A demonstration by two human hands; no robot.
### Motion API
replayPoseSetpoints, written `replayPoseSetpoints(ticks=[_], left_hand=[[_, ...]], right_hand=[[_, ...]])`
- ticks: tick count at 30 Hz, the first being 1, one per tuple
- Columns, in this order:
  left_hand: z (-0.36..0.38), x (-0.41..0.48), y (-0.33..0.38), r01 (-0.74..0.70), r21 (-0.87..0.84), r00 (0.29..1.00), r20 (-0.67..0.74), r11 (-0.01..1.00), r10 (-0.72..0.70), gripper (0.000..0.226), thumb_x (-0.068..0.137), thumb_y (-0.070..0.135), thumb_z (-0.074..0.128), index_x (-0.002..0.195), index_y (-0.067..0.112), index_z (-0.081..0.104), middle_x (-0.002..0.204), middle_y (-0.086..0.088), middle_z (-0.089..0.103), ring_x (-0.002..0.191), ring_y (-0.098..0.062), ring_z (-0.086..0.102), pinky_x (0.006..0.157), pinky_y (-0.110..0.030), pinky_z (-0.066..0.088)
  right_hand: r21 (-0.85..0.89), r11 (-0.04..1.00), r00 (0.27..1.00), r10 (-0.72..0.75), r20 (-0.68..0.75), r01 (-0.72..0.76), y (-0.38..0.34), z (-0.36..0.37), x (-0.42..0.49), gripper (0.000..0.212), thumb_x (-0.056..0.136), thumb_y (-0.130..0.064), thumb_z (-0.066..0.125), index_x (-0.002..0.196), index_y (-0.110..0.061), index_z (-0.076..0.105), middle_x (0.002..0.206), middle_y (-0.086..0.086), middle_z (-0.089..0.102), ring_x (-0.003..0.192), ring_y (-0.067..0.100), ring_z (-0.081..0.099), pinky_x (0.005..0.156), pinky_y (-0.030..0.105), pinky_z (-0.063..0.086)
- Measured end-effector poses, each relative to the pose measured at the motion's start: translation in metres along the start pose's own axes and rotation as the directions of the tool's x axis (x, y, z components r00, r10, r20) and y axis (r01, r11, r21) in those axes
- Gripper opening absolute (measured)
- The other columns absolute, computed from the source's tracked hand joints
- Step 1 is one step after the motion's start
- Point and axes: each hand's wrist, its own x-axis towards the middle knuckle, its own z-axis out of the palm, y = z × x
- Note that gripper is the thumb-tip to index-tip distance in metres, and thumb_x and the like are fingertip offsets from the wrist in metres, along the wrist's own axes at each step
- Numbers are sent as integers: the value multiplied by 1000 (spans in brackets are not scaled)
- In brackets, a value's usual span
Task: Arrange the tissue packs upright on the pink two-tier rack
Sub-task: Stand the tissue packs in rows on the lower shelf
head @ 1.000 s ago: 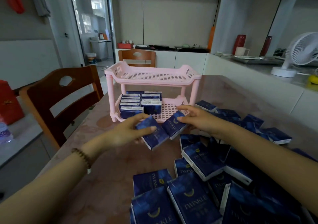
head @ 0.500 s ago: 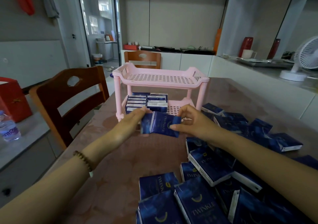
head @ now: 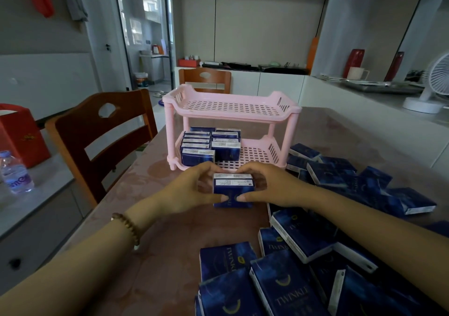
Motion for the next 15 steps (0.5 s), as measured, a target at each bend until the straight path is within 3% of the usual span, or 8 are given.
replayPoseSetpoints(ticks=[3, 5, 8, 11, 13, 15], left_hand=[[0, 0, 4, -23, 65, 999, -29, 998, 25, 38, 82, 28, 67, 117, 19, 54, 112, 5, 64, 103, -5, 61, 84, -20, 53], [-4, 0, 7, -46, 109, 989, -138, 993, 61, 41, 85, 42, 51, 121, 22, 52, 115, 9, 60, 106, 1, 57, 90, -15, 48], [-16, 5, 0, -80, 402, 942, -269, 912, 201, 46, 96, 49, 35, 135, 26, 44, 132, 17, 48, 120, 7, 42, 101, -7, 31], [-21, 11, -12, -23, 669, 960, -192, 743, 203, 66, 91, 61, 14, 147, 27, 26, 152, 8, 29, 141, -6, 20, 116, -22, 10], [-18, 12, -22, 20, 739, 983, -138, 673, 123, 79, 83, 69, -2, 149, 30, 15, 157, 9, 15, 144, -6, 5, 114, -23, -5], [-17, 12, -32, 46, 786, 986, -135, 617, 98, 85, 78, 73, -11, 149, 32, 12, 158, 9, 12, 146, -11, 3, 114, -24, -9]], right_hand=[[-4, 1000, 1000, -14, -19, 14, 3, -1, 3, 44, 76, -21, 76, 114, -20, 54, 114, -4, 65, 104, 10, 63, 93, 33, 52], [-33, 999, 995, -40, -96, 37, 2, -6, 5, 44, 77, -23, 76, 114, -20, 53, 113, -7, 64, 104, 8, 62, 92, 34, 52], [-46, 998, 974, -55, -218, 46, -3, -16, 9, 44, 80, -23, 71, 118, -23, 48, 116, -12, 57, 107, 9, 58, 91, 27, 52], [-81, 997, 960, -41, -277, 19, -2, -22, 18, 48, 83, -23, 68, 126, -20, 45, 123, -6, 54, 107, 9, 54, 91, 25, 49], [-113, 994, 957, -36, -289, 3, 0, -25, 26, 50, 84, -23, 67, 128, -18, 44, 127, -3, 55, 106, 7, 53, 92, 24, 47], [-148, 989, 958, -36, -286, -7, 1, -28, 35, 50, 84, -23, 67, 129, -17, 45, 127, -2, 56, 104, 6, 52, 89, 21, 46]])
